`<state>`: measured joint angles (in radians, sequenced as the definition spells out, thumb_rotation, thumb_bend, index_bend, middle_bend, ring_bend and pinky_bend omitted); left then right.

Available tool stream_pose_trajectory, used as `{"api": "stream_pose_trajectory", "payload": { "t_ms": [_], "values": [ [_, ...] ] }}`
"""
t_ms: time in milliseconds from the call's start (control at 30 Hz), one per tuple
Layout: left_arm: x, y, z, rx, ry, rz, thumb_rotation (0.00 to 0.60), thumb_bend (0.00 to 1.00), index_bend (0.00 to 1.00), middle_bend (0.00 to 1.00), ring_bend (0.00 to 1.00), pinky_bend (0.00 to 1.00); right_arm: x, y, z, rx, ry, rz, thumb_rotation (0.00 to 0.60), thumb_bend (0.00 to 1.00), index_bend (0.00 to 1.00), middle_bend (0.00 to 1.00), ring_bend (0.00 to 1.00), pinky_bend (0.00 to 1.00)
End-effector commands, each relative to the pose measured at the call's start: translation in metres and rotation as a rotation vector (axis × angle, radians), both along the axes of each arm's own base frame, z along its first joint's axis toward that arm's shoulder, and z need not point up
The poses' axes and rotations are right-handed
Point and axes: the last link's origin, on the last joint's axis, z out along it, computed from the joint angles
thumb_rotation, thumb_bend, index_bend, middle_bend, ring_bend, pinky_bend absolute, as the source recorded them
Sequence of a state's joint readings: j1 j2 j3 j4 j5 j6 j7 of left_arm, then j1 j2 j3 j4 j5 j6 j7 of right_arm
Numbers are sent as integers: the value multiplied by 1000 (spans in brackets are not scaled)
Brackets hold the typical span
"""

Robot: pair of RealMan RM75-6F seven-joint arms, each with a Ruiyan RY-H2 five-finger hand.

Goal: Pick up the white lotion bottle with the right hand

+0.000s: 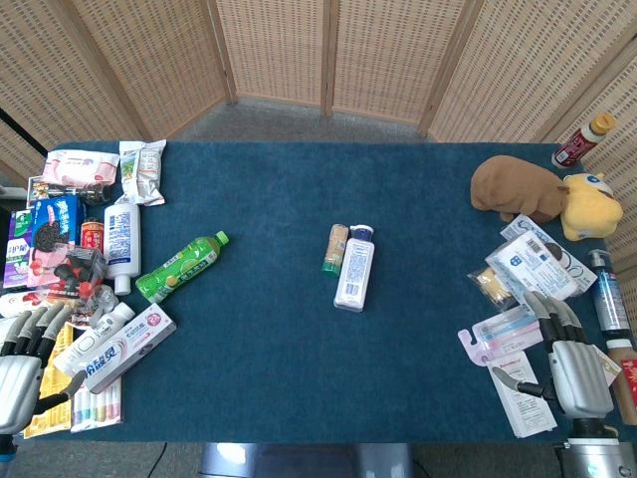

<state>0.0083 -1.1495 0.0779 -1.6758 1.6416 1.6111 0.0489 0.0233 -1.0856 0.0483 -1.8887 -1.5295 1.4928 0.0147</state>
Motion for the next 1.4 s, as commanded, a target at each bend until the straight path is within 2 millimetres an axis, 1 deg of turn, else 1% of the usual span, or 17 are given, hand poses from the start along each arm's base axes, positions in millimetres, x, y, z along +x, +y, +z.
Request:
{"api": "stream_pose_trajectory", "payload": {
  "t_ms": [33,300,400,600,767,800,900,967,1033,1200,1400],
  "values": [
    [2,0,-2,-10,9,-3,600,324,13,0,0,0,0,0,-1,3,-2,-1,514,72,0,34,0,0],
    [5,0,-1,-2,17,-13,600,325,0,0,0,0,2,-3,-5,24,-5,15,512,72,0,34,0,0],
    [7,2,-1,0,7,-25,600,326,0,0,0,0,9,-9,-10,49,10,35,513,71,0,30,0,0],
    [12,6,1,-18,-13,-51,600,324,0,0,0,0,44,-38,-20,127,20,125,510,71,0,2,0,0],
    [14,7,6,-22,-42,-62,600,325,0,0,0,0,78,-67,-26,174,65,213,513,69,0,0,0,0],
    [13,7,7,-22,-47,-62,600,324,0,0,0,0,87,-73,-31,195,71,243,511,68,0,0,0,0],
    [11,8,9,-18,-46,-59,600,325,0,0,0,0,106,-82,-45,275,76,312,512,73,0,0,0,0],
    [10,8,9,-19,-44,-54,600,325,0,0,0,0,118,-89,-56,352,86,358,510,127,0,0,0,0],
    [9,9,8,-23,-42,-48,600,324,0,0,0,0,128,-95,-67,420,111,396,506,155,0,0,0,0],
    [9,11,8,-27,-43,-44,600,327,0,0,0,0,151,-111,-88,543,129,439,505,159,0,0,0,0],
    [7,12,9,-24,-41,-34,600,324,0,0,0,0,169,-124,-106,637,165,462,504,160,0,0,0,0]
  ]
}}
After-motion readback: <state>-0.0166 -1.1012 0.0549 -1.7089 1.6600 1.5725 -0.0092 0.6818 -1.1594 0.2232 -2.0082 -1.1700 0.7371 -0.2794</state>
